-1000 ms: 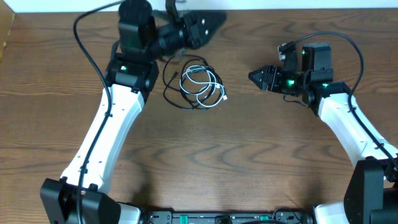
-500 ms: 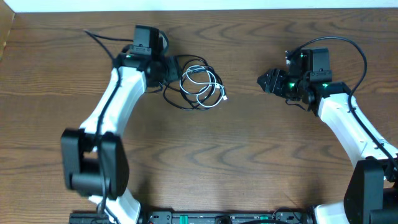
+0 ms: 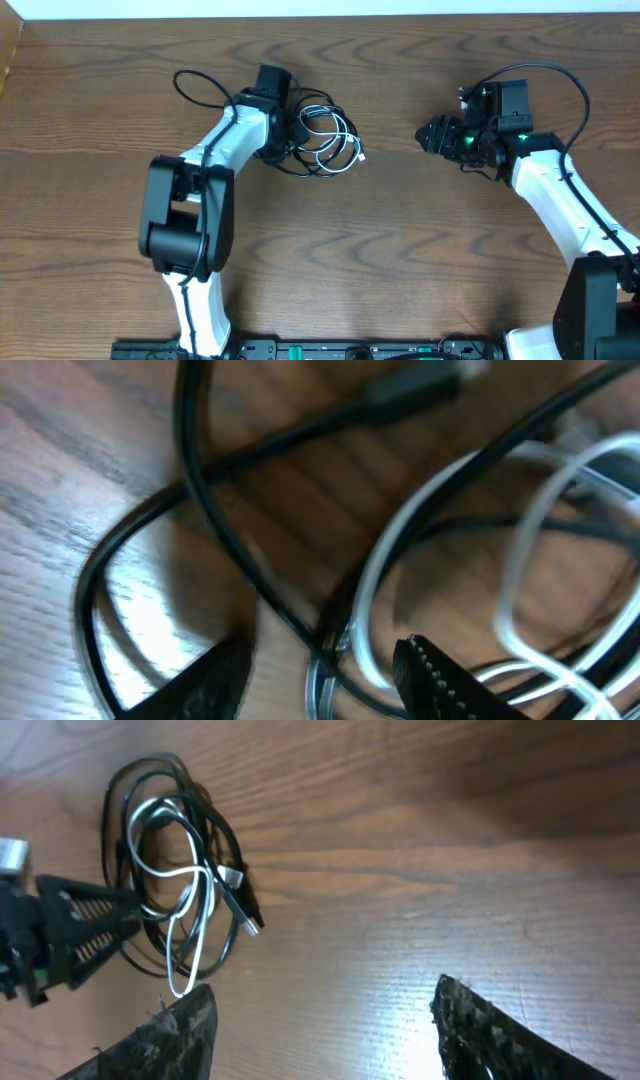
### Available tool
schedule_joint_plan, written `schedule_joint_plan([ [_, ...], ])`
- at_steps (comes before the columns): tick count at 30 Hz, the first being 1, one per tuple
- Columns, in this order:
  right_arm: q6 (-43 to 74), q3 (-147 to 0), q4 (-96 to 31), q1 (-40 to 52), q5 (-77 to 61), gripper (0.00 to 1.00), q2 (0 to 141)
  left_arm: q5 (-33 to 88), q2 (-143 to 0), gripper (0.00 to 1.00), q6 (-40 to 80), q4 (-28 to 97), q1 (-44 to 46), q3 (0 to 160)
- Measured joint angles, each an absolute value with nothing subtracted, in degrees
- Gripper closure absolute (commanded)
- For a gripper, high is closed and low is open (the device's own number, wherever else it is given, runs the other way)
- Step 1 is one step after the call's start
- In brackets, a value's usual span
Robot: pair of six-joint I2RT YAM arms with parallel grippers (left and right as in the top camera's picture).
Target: Untangle cables
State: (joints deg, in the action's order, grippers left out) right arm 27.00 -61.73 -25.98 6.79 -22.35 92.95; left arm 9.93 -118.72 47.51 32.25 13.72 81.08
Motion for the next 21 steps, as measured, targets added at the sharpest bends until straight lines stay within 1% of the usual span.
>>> schedule_joint_plan([
  [3,27.0,-61.7,-27.0,6.8,-22.0,0.34,92.9,5.9,-118.8,0.50,52.3,31.9,14.5,81.1],
  [6,27.0,-61.7,-27.8,6.8,-21.6,0.34,92.9,2.8,-118.9,0.54,55.4,30.4,15.2,81.1],
  [15,27.0,-61.7,-28.1,6.8,-21.1,0.34,92.9,-2.8,-119.2,0.55,58.0,29.7,15.3,81.1],
  [19,27.0,-61.7,-28.1,6.8,-21.1,0.34,92.9,-4.4,-119.6,0.59,58.5,29.5,15.4,81.1],
  [21,27.0,-61.7,-28.1,6.8,-21.1,0.34,92.9,-5.1,-119.8,0.64,58.5,29.4,15.6,81.1],
])
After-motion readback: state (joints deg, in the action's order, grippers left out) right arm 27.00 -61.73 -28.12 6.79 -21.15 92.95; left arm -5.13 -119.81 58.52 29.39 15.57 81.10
